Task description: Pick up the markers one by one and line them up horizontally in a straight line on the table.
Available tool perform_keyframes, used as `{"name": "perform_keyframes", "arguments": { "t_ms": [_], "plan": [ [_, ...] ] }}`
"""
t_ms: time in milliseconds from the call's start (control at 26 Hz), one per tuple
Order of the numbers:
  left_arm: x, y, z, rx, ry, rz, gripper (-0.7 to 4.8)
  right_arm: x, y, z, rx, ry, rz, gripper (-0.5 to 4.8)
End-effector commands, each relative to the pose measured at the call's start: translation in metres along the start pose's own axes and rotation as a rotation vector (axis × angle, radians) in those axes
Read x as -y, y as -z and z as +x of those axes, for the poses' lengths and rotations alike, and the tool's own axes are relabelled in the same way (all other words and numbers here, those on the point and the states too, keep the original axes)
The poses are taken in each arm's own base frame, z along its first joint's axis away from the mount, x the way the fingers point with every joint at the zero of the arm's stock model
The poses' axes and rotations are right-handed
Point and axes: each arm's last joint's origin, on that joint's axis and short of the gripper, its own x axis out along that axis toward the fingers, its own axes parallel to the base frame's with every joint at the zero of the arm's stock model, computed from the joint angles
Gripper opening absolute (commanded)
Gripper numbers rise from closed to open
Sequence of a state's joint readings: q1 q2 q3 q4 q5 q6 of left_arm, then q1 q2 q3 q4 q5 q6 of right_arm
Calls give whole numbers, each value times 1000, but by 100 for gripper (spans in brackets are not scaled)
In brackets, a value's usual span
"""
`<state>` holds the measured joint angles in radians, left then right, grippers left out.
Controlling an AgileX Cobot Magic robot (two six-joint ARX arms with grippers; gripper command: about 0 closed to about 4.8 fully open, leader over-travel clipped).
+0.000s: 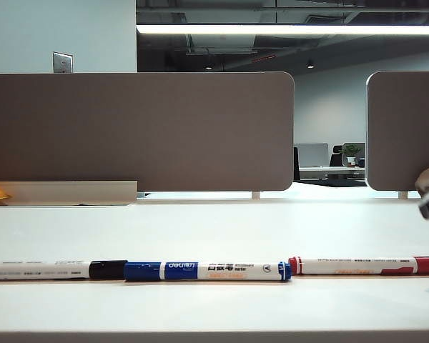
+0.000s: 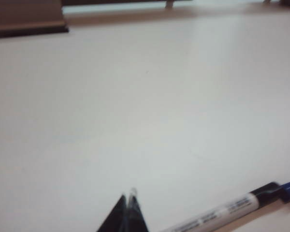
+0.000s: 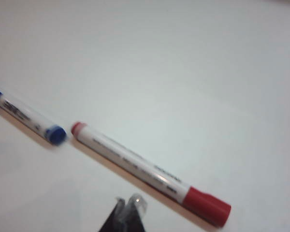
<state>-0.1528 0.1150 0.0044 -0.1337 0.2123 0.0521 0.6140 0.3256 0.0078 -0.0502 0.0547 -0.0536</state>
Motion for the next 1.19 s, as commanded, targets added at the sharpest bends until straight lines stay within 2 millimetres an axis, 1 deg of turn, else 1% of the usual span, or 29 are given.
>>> {"name": "perform_keyframes", "arguments": {
  "t_ms": [39, 193, 385, 616, 1194],
  "plan": [
    [-1, 2, 0, -27, -36, -5, -6, 0, 2, 0, -3, 6, -3, -1],
    [-2, 2, 0, -35, -62, -6, -6, 0, 2, 0, -2, 6, -3, -1],
    [-6, 4, -1, -59, -211, -13, -5, 0, 2, 0, -2, 7, -2, -1],
    [-4, 4, -1, -49, -143, -16, -5, 0, 2, 0, -2, 7, -2, -1],
    [-4, 4, -1, -49, -143, -16, -5, 0, 2, 0, -2, 6, -2, -1]
  ]
}}
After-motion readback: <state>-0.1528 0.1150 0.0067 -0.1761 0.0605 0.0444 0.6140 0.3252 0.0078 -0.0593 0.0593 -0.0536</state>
